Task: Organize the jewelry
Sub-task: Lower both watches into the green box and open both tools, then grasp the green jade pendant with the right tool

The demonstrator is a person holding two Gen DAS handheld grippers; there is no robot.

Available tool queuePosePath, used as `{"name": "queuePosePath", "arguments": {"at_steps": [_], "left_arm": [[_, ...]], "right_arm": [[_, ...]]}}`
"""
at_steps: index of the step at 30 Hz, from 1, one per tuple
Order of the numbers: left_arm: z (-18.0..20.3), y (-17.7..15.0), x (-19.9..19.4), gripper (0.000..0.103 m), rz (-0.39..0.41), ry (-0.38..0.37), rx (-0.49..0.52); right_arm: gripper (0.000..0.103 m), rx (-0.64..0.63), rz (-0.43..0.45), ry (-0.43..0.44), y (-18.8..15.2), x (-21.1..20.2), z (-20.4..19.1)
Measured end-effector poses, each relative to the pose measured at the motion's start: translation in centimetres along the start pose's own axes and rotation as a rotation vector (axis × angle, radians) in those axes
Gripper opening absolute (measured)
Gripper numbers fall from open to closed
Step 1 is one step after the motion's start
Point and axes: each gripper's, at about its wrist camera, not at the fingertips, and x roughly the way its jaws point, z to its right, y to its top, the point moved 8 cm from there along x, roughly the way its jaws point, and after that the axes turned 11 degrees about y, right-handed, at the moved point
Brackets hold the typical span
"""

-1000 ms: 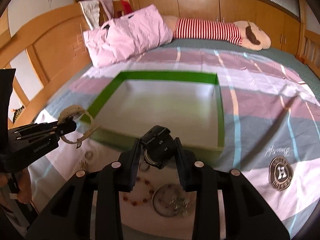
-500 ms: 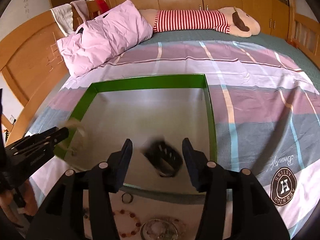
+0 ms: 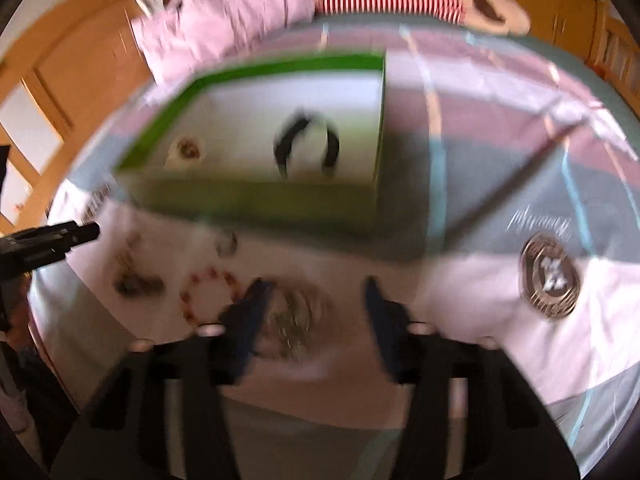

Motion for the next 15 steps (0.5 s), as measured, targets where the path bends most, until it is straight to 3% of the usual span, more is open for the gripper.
{"name": "queuePosePath", "arguments": {"at_steps": [2, 5, 7, 8, 10, 12, 15], "left_arm": [[0.9, 0.1, 0.3, 0.066, 0.005, 0.006, 0.015], [2.3, 0.2, -0.3, 0.071, 0.032, 0.004, 0.064], [3.0, -0.1, -0.6, 0.074, 0.047, 0.023, 0.101], [3.0, -0.3, -0.6, 0.074, 0.049, 0.031, 0.112], [3.2, -0.5, -0.4, 0.074, 0.047, 0.038, 0.125], [3.2, -0.6, -0.4, 0.074, 0.038, 0.044, 0.119], [2.6, -0.6, 0.1, 0.075, 0.020, 0.052, 0.099]], "right_arm": [[0.040, -0.018, -0.030, 0.030, -0.7, 1.1, -0.9], [0.040, -0.050, -0.060, -0.008, -1.3, 2.4, -1.5], [0.027, -0.080, -0.052, -0.052, -1.5, 2.5, -1.7], [0.024, -0.084, -0.052, -0.049, -1.4, 2.4, -1.8], [0.024, -0.063, -0.013, -0.007, -1.0, 1.5, -2.1], [0.014, -0.060, 0.036, 0.016, -0.2, 0.5, -2.4], [0.009, -0.039, 0.108, 0.067, 0.8, -0.8, -2.3]]}}
